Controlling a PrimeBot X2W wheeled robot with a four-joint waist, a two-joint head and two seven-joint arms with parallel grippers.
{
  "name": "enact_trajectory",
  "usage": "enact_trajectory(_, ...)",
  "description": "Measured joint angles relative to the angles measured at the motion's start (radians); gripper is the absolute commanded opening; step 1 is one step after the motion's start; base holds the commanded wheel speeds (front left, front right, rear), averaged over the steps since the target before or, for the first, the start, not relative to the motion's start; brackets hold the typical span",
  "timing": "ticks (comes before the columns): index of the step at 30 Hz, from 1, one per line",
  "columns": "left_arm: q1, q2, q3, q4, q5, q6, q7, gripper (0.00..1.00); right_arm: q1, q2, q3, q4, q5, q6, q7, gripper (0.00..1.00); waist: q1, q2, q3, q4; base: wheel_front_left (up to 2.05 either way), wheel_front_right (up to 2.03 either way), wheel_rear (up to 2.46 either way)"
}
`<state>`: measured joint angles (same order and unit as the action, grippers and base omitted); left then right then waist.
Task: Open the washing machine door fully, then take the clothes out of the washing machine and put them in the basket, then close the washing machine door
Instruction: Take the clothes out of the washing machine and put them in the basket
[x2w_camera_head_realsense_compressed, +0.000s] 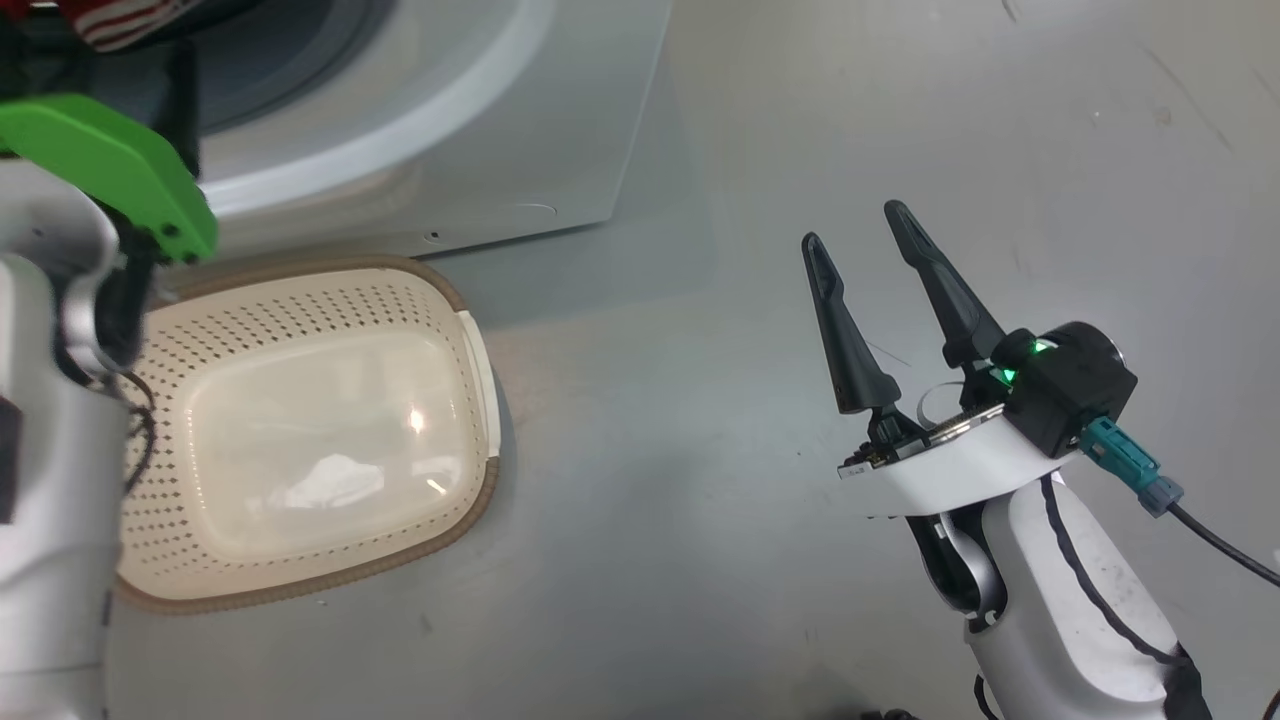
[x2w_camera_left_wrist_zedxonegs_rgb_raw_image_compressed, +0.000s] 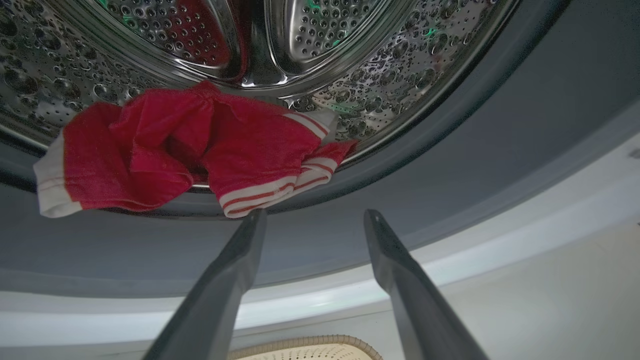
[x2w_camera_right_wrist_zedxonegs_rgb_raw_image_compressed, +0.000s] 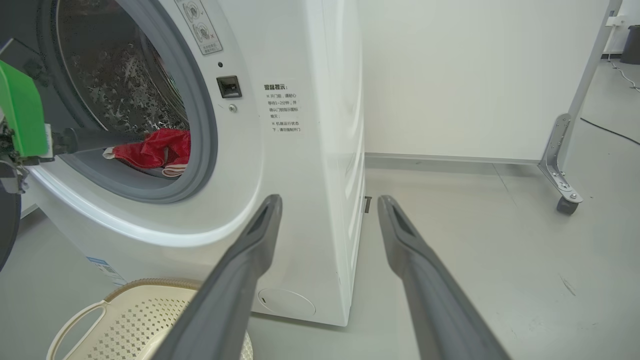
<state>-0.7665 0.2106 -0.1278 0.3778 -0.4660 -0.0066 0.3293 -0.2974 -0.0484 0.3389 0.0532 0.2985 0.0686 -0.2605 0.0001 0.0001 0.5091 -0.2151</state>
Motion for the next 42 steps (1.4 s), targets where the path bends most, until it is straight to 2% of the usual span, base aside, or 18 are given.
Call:
enact_trajectory(5,-0.108,0.071,0.042,0.033,0.003,0.000,0.023,1.00,-0.048,0.000,0.027,-0.010,0.029,-0.003,0.000,1.00,0.0001,0.0000,0.064,-0.045,0.00,0.00,0.00)
enact_trajectory(8,-0.155,0.094,0.061,0.055,0.003,0.000,0.030,1.00,-0.062,0.000,0.034,-0.011,0.042,-0.010,0.000,1.00,0.0001,0.0000,0.096,-0.077,0.00,0.00,0.00)
enact_trajectory(16,-0.293,0.122,0.090,0.097,0.003,0.001,0.030,1.00,-0.087,0.000,0.054,-0.018,0.062,-0.029,0.000,1.00,0.0001,0.0000,0.176,-0.146,0.00,0.00,0.00)
enact_trajectory(22,-0.323,0.131,0.089,0.160,0.010,0.001,0.021,1.00,-0.103,0.000,0.063,-0.018,0.070,-0.038,0.000,1.00,0.0001,0.0000,0.219,-0.185,0.00,0.00,0.00)
enact_trajectory(34,-0.371,0.166,0.069,0.260,0.052,0.011,0.024,1.00,-0.112,0.001,0.077,-0.016,0.078,-0.052,0.000,1.00,0.0001,0.0000,0.240,-0.204,0.00,0.00,0.00)
enact_trajectory(35,-0.376,0.170,0.067,0.268,0.057,0.012,0.031,0.79,-0.114,0.001,0.077,-0.016,0.078,-0.054,0.000,1.00,0.0001,0.0000,0.240,-0.204,0.00,0.00,0.00)
enact_trajectory(36,-0.380,0.173,0.064,0.276,0.058,0.012,0.034,0.49,-0.115,0.001,0.077,-0.016,0.078,-0.054,0.000,1.00,0.0000,0.0000,0.240,-0.204,0.00,0.00,0.00)
enact_trajectory(38,-0.388,0.173,0.058,0.290,0.062,0.012,0.039,0.00,-0.117,0.001,0.077,-0.015,0.078,-0.054,0.000,1.00,0.0000,0.0000,0.240,-0.203,0.00,0.00,0.00)
enact_trajectory(42,-0.393,0.173,0.040,0.305,0.076,0.011,0.039,0.00,-0.125,0.001,0.078,-0.013,0.078,-0.061,0.000,1.00,0.0000,0.0000,0.239,-0.201,0.00,0.00,0.00)
